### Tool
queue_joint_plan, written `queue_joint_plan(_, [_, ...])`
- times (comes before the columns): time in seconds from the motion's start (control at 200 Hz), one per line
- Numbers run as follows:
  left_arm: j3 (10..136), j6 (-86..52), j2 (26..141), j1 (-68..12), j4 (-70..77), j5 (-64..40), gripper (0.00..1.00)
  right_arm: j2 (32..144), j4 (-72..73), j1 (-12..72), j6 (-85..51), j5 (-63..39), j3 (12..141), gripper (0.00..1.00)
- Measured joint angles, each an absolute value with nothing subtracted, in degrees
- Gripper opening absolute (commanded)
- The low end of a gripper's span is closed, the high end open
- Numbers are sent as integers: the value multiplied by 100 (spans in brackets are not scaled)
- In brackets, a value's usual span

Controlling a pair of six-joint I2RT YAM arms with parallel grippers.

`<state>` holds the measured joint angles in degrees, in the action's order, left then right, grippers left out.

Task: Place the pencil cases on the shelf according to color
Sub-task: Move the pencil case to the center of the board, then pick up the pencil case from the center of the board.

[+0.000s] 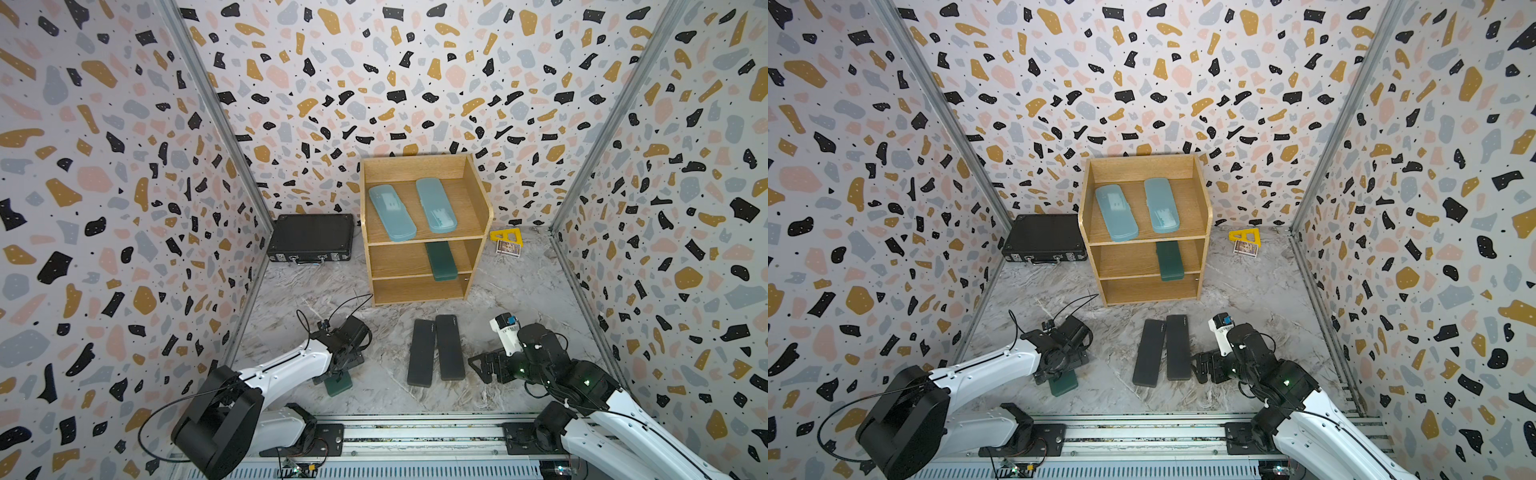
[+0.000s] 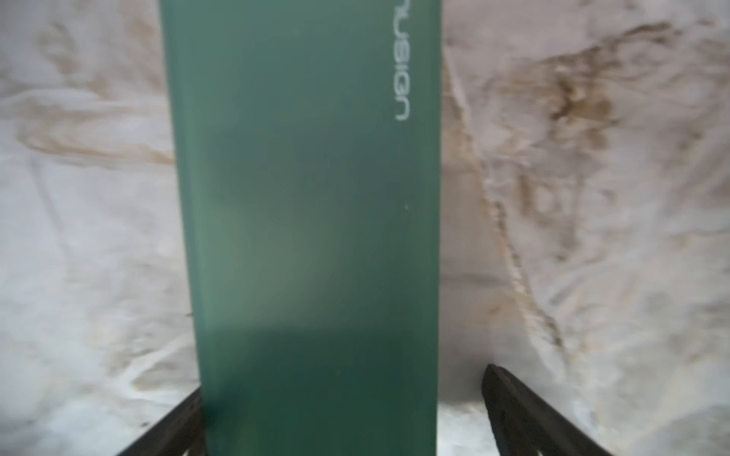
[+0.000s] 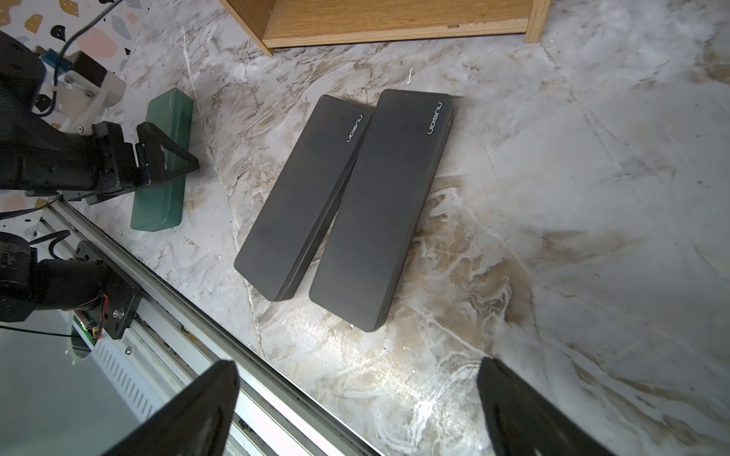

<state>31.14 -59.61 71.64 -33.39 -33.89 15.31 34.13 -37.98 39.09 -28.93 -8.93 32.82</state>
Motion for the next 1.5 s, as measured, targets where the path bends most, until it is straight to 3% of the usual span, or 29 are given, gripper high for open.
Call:
queue_joint_plan(0.225, [3315,-6320,7271,-4110,-3022,1302,100,3601,-3854,3909,-2934,-760,3286,100])
queue_joint_plan(0.556, [4523,-6514,8423,-4838,-2554,1308,100,3940,-3791,3911,-2888,-683,3365,100])
queue_joint_plan(0.821, [4567,-6346,6768,-4893,-3583,2080,100,4950,-3242,3911,-2493,-969,3898,100])
queue_joint_plan(1.211, [3691,-5975,4156,-3918,-4845,2488,100,7404,-2663,5085,-1330,-663,5365,100])
queue_joint_plan(1.502, [3642,-5441,4235,-3120,-4731,2137,100,8624,-2268,5476,-816,-202,5728,100])
